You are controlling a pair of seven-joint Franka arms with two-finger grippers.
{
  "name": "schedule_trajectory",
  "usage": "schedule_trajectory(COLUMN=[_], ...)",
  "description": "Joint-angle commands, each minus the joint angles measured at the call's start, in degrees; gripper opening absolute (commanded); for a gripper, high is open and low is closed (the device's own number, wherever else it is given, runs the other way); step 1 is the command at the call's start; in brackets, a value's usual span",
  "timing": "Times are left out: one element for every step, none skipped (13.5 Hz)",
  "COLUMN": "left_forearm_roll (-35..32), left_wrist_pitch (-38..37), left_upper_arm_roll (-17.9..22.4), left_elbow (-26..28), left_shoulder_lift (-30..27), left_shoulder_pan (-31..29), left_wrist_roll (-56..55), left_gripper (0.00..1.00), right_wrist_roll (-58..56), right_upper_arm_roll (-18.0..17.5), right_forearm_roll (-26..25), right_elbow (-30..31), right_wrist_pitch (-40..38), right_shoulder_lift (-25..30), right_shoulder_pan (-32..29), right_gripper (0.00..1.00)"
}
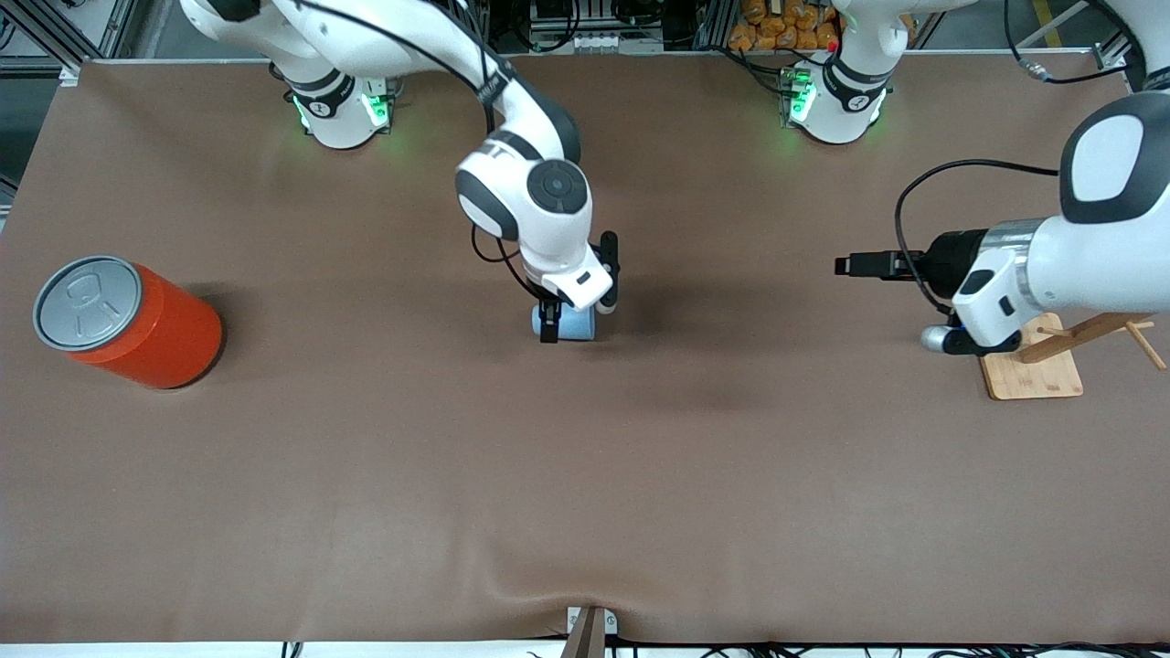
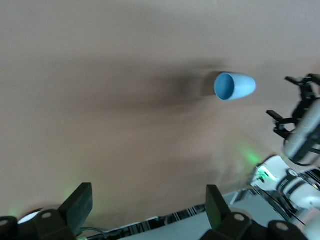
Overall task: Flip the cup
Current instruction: 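Lay the cup on its side and open the right gripper, then withdraw the right gripper while the left gripper approaches the cup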
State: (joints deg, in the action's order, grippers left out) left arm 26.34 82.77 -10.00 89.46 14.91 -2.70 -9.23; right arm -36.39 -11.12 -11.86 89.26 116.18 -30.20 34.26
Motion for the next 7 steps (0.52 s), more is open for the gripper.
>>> schedule_trajectory(left_forearm_roll=[3.4, 4.8, 6.0, 6.7, 8.1, 10.4, 12.8], left_wrist_pitch=[0.0, 0.5, 2.6, 6.1, 8.6, 10.1, 10.6], left_upper_arm_roll=[-0.3, -0.3, -0.3, -0.4, -0.4, -0.4, -0.4], left_elbow=[1.6, 1.8, 3.3, 6.1, 8.1, 9.1, 9.7], left_shoulder_lift=[-0.9, 0.5, 1.3, 1.2, 1.2, 1.3, 1.9], left_shoulder_pan=[1.0, 1.1, 1.3, 2.2, 3.0, 3.7, 4.0], left_wrist_roll=[-0.4, -0.5, -0.4, -0.4, -0.4, -0.5, -0.5], left_gripper=[1.00, 1.00, 1.00, 1.00, 1.00, 1.00, 1.00], right_wrist_roll=[2.7, 5.7, 9.1, 12.1, 14.5, 17.2, 19.6], right_upper_arm_roll=[-0.4, -0.4, -0.3, -0.4, -0.3, -0.3, -0.3], right_forearm_roll=[2.5, 2.5, 2.5, 2.5, 2.5, 2.4, 2.4], right_elbow=[1.2, 1.0, 0.5, -0.5, -1.4, -2.1, -2.8], right_wrist_pitch=[-4.0, -5.2, -6.1, -7.4, -8.3, -8.9, -9.7], right_shoulder_lift=[5.1, 6.5, 7.3, 7.3, 7.4, 7.6, 8.1], right_shoulder_pan=[-5.5, -7.4, -9.6, -12.0, -13.9, -16.0, -18.5], right_gripper=[1.00, 1.00, 1.00, 1.00, 1.00, 1.00, 1.00])
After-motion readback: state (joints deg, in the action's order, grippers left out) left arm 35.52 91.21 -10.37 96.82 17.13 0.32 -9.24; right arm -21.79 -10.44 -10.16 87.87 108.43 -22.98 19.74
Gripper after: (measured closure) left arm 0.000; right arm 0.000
